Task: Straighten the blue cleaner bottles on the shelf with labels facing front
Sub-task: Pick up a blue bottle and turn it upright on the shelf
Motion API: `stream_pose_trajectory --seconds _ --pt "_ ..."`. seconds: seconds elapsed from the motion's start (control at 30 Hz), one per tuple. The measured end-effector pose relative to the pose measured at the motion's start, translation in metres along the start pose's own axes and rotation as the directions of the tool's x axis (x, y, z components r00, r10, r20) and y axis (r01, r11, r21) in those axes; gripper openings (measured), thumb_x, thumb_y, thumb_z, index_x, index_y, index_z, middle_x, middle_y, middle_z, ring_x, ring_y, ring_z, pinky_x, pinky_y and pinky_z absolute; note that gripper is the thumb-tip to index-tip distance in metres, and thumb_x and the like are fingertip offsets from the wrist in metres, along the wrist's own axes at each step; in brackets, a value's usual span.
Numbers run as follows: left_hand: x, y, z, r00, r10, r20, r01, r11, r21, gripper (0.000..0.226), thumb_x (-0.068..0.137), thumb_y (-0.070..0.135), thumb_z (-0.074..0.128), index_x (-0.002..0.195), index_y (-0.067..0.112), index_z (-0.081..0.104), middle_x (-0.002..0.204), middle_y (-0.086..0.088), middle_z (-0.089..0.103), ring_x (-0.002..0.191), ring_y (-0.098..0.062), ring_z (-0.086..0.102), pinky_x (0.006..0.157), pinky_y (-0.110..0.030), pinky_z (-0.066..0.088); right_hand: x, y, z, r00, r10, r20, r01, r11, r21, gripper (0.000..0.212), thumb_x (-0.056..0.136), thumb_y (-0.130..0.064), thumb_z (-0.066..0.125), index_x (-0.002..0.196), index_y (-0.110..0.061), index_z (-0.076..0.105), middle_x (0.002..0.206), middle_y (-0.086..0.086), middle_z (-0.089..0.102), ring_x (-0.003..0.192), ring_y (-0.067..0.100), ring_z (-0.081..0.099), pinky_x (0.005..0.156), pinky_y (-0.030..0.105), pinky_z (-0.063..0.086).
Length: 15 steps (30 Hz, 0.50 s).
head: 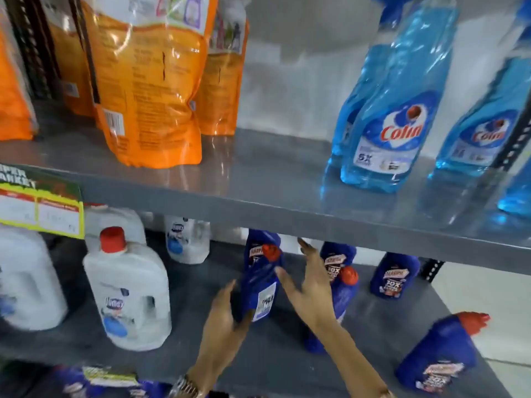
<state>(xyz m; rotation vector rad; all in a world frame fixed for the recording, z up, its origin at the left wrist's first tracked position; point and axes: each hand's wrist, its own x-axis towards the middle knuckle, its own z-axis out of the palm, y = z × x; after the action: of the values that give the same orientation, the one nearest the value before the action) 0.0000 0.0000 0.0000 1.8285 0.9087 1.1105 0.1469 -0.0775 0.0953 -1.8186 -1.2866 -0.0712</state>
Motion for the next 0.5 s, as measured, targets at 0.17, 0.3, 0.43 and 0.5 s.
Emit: stream_pose_trajectory --seconds 0.17,0.3,0.43,0.5 --pt "0.017 -0.019 0.024 0.978 -0.081 0.193 0.099 0.991 -0.086 0.057 0.073 0.014 0.074 0.114 0.038 0.042 0.109 0.020 0.057 0.099 0.012 0.056 0.078 0.000 0.039 0.041 0.013 0.024 0.911 0.158 0.382 -0.272 0.924 0.267 0.046 0.081 -0.027 0.068 0.121 -0.031 0.045 0.117 -0.008 0.058 0.116 0.015 0.055 0.100 0.034 0.046" --pt "0.023 -0.034 0.028 0.978 -0.137 0.157 0.146 0.988 -0.049 0.047 0.073 0.018 0.074 0.108 0.035 0.049 0.100 0.010 0.065 0.094 -0.007 0.063 0.071 -0.003 0.044 0.030 0.024 0.031 0.931 0.137 0.339 -0.258 0.903 0.343 0.038 0.084 -0.014 0.065 0.113 -0.035 0.051 0.110 -0.006 0.065 0.105 0.015 0.062 0.093 0.030 0.051" --pt "0.008 -0.030 0.024 0.986 -0.123 0.114 0.140 0.979 -0.149 0.042 0.070 0.025 0.075 0.104 0.035 0.053 0.103 0.005 0.068 0.093 -0.007 0.065 0.077 -0.022 0.052 0.024 0.009 0.018 0.940 0.087 0.331 -0.218 0.898 0.382 0.043 0.081 -0.011 0.068 0.107 -0.042 0.053 0.105 -0.009 0.066 0.099 0.010 0.063 0.089 0.024 0.051" --pt "0.002 -0.017 0.019 0.992 -0.109 0.056 0.120 0.963 -0.242 0.038 0.066 0.027 0.075 0.099 0.026 0.056 0.097 0.000 0.070 0.086 -0.012 0.067 0.073 -0.024 0.054 0.027 -0.003 0.006 0.942 0.049 0.333 -0.196 0.884 0.423 0.039 0.081 -0.014 0.068 0.111 -0.035 0.055 0.110 -0.001 0.067 0.101 0.012 0.063 0.088 0.023 0.052"
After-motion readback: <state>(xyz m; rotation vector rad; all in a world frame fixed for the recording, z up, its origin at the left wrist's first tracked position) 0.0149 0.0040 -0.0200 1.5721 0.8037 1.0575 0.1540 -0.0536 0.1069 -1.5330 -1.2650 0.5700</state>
